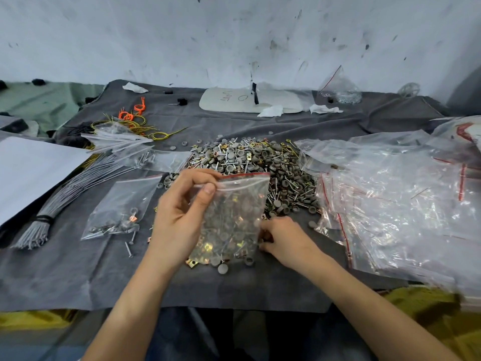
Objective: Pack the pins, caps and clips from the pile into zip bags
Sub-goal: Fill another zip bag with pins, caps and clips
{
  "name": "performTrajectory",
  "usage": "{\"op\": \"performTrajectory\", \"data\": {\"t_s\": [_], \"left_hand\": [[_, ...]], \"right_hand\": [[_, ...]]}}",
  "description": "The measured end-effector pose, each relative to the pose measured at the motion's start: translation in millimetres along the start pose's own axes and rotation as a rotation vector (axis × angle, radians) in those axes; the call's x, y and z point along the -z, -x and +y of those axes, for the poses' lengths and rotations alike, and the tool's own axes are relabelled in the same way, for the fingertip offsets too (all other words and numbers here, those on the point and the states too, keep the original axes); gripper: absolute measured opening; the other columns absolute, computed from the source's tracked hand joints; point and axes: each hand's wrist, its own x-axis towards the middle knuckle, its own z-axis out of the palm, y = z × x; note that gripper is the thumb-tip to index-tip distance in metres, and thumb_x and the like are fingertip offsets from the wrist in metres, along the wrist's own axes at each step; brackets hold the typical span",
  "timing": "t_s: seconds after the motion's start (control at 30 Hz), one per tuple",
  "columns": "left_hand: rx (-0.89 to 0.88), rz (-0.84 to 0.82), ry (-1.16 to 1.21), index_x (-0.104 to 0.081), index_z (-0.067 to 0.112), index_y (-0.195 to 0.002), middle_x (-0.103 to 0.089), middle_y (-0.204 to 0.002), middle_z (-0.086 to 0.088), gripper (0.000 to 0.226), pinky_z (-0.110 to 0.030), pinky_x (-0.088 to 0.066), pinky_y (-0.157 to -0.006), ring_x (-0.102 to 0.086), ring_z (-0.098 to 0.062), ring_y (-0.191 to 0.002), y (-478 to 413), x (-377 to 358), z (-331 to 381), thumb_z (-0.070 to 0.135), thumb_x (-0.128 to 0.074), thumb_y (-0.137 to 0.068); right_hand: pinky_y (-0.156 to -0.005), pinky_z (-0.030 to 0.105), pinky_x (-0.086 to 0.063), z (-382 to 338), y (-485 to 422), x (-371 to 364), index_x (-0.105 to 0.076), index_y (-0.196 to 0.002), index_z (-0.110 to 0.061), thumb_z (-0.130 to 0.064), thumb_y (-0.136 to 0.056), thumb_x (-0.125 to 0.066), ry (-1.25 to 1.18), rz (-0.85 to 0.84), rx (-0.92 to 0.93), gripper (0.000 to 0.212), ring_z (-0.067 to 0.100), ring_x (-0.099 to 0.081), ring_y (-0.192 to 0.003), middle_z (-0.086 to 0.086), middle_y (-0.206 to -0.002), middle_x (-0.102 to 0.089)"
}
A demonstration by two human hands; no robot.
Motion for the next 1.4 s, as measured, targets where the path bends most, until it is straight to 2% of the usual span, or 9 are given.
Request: {"op": "performTrajectory", "data": {"t_s": [0.27,0.4,0.57,0.8,0.9,0.97,1.1,1.23,1.4], "left_hand": [[0.000,0.015,-0.019,-0.061,0.012,-0.091,-0.065,-0.104,-0.005,0.010,-0.020,-0.043,-0.087,-0.060,-0.009,-0.102,4,-1,-3,0.011,-0.051,-0.092],[-0.046,-0.001,-0.045,-0.061,0.017,-0.089,-0.065,-0.104,-0.005,0.010,-0.020,-0.043,-0.088,-0.059,-0.009,-0.103,5,-1,-2,0.012,-0.053,-0.094],[-0.191,-0.077,-0.111,-0.063,0.023,-0.091,-0.064,-0.109,-0.003,0.013,-0.027,-0.044,-0.088,-0.060,-0.014,-0.107,3,-2,7,0.026,-0.052,-0.096],[-0.306,-0.149,-0.170,-0.061,0.022,-0.097,-0.061,-0.115,0.005,0.011,-0.040,-0.049,-0.091,-0.060,-0.019,-0.109,-2,-7,14,0.024,-0.050,-0.098],[-0.299,-0.123,-0.166,-0.061,0.022,-0.097,-0.060,-0.115,0.009,0.012,-0.034,-0.046,-0.092,-0.060,-0.016,-0.109,-1,-6,15,0.025,-0.050,-0.098],[-0.304,-0.116,-0.175,-0.061,0.022,-0.097,-0.060,-0.115,0.010,0.013,-0.034,-0.046,-0.092,-0.060,-0.017,-0.110,0,-6,16,0.026,-0.049,-0.099],[-0.315,-0.110,-0.176,-0.061,0.022,-0.097,-0.060,-0.114,0.007,0.013,-0.035,-0.047,-0.090,-0.061,-0.019,-0.109,1,-5,19,0.028,-0.049,-0.100],[-0.298,-0.109,-0.177,-0.061,0.020,-0.096,-0.061,-0.113,0.003,0.012,-0.037,-0.048,-0.089,-0.061,-0.019,-0.108,2,-5,21,0.024,-0.050,-0.097],[-0.320,-0.135,-0.210,-0.060,0.020,-0.095,-0.061,-0.111,0.000,0.012,-0.030,-0.046,-0.089,-0.061,-0.017,-0.106,4,-4,23,0.023,-0.049,-0.098]], "right_hand": [[-0.087,0.029,-0.048,21,0,4,-0.068,-0.112,-0.017,-0.020,-0.096,-0.056,-0.160,0.154,-0.024,0.020,0.020,-0.063,-0.100,0.002,-0.105,-0.071],[-0.081,0.025,-0.051,17,9,31,-0.070,-0.093,-0.022,-0.014,-0.088,-0.067,-0.578,0.380,-0.037,0.010,0.007,-0.063,-0.082,-0.008,-0.088,-0.069],[-0.076,0.010,-0.044,-22,33,102,-0.068,-0.094,-0.020,-0.015,-0.085,-0.068,-0.605,0.642,0.312,0.010,-0.003,-0.057,-0.088,-0.013,-0.094,-0.058],[-0.088,0.016,-0.042,-35,38,122,-0.074,-0.099,-0.015,-0.021,-0.090,-0.065,-0.422,0.505,0.445,0.014,0.005,-0.057,-0.102,-0.006,-0.107,-0.064],[-0.064,0.009,-0.042,-9,28,101,-0.072,-0.093,-0.016,-0.019,-0.091,-0.063,-0.641,0.691,0.206,0.010,-0.006,-0.057,-0.072,-0.007,-0.084,-0.066],[-0.062,0.010,-0.043,6,18,67,-0.070,-0.091,-0.019,-0.018,-0.090,-0.064,-0.609,0.555,0.016,0.006,-0.007,-0.055,-0.065,-0.010,-0.077,-0.064],[-0.085,0.029,-0.049,24,13,-4,-0.070,-0.095,-0.017,-0.019,-0.083,-0.073,-0.395,0.236,-0.037,0.013,0.014,-0.060,-0.087,-0.003,-0.094,-0.061],[-0.086,0.032,-0.044,31,11,-27,-0.068,-0.101,-0.011,-0.014,-0.089,-0.064,-0.158,0.263,0.110,0.013,0.025,-0.057,-0.099,0.004,-0.104,-0.057],[-0.066,0.021,-0.047,24,18,18,-0.068,-0.086,-0.022,-0.007,-0.086,-0.068,-0.666,0.511,-0.017,0.015,0.005,-0.063,-0.065,-0.011,-0.075,-0.067]]}}
